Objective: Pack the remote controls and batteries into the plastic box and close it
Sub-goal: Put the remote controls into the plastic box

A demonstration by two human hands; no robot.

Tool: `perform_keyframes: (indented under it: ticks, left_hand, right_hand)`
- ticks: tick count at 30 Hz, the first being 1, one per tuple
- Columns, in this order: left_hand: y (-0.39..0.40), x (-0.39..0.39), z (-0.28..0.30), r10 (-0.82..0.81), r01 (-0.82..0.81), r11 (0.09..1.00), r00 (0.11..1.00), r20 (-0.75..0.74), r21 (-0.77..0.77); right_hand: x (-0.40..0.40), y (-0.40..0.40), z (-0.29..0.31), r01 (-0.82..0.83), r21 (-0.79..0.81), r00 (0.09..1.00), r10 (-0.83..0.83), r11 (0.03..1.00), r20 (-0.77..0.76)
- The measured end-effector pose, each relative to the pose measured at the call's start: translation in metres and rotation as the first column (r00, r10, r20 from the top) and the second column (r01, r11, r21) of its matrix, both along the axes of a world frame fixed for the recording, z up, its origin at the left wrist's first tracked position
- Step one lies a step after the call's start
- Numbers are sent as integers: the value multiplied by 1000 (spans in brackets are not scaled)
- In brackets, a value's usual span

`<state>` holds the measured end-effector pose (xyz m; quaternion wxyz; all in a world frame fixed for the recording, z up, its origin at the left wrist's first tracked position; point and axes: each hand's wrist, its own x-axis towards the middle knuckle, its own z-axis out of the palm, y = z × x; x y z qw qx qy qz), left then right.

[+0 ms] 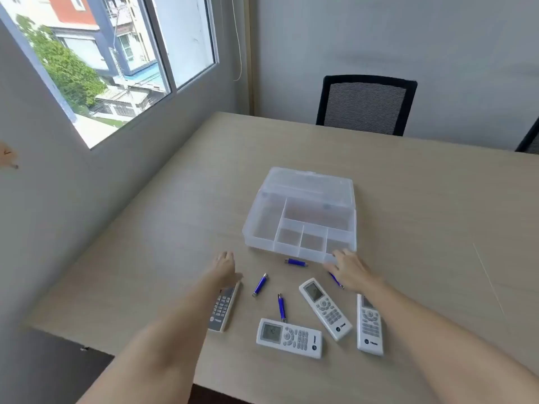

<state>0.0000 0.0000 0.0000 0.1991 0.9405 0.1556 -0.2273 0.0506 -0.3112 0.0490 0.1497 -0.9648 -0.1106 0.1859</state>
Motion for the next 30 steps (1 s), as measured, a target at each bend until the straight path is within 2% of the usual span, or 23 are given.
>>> perform_keyframes:
  ticks: [2, 5, 9, 11, 14, 17, 20, 22, 24, 26, 30]
  left_hand:
    - [-4, -14, -13, 47, -42, 998, 995, -86, 53]
    - [-9, -46, -37, 146, -119, 984, 967, -210, 135]
    - [-10, -60, -51, 196, -171, 973, 966, -168, 152]
    - [-8, -55, -51, 236, -230, 972, 963, -133, 57]
    - [-6, -37, -35, 426, -413, 870, 904, -10, -270]
    - [-3, -2, -8, 440, -335, 828, 886, 148, -450]
    - [-10, 49, 20, 489, -260, 759, 833, 259, -597]
    - [-18, 86, 31, 528, -239, 677, 816, 233, -696]
    - [-26, 118, 30, 521, -243, 619, 839, 158, -747]
    - [-29, 140, 18, 466, -269, 649, 880, 93, -712]
    - [-30, 164, -16, 304, -248, 832, 952, 34, -496]
  right_hand:
    - [-6, -2, -14, -32, -40, 999, 31, 999, -34]
    - [-22, -4, -40, -62, -131, 982, 37, 989, -187]
    - [-39, -8, -62, -83, -186, 969, 36, 979, -244]
    - [-43, -7, -72, -80, -191, 965, 28, 978, -259]
    - [-42, -4, -80, -72, -182, 980, 35, 981, -196]
    - [-39, 2, -75, -95, -108, 978, 73, 990, -194]
    - [-29, 9, -56, -40, 73, 970, 56, 997, -235]
    - [-16, 14, -38, 26, 201, 972, 22, 979, -235]
    - [1, 18, -13, 122, 326, 966, -36, 938, -258]
    - [27, 21, 9, 213, 407, 958, -109, 888, -264]
    - [98, 18, 24, 331, 464, 939, -240, 822, -246]
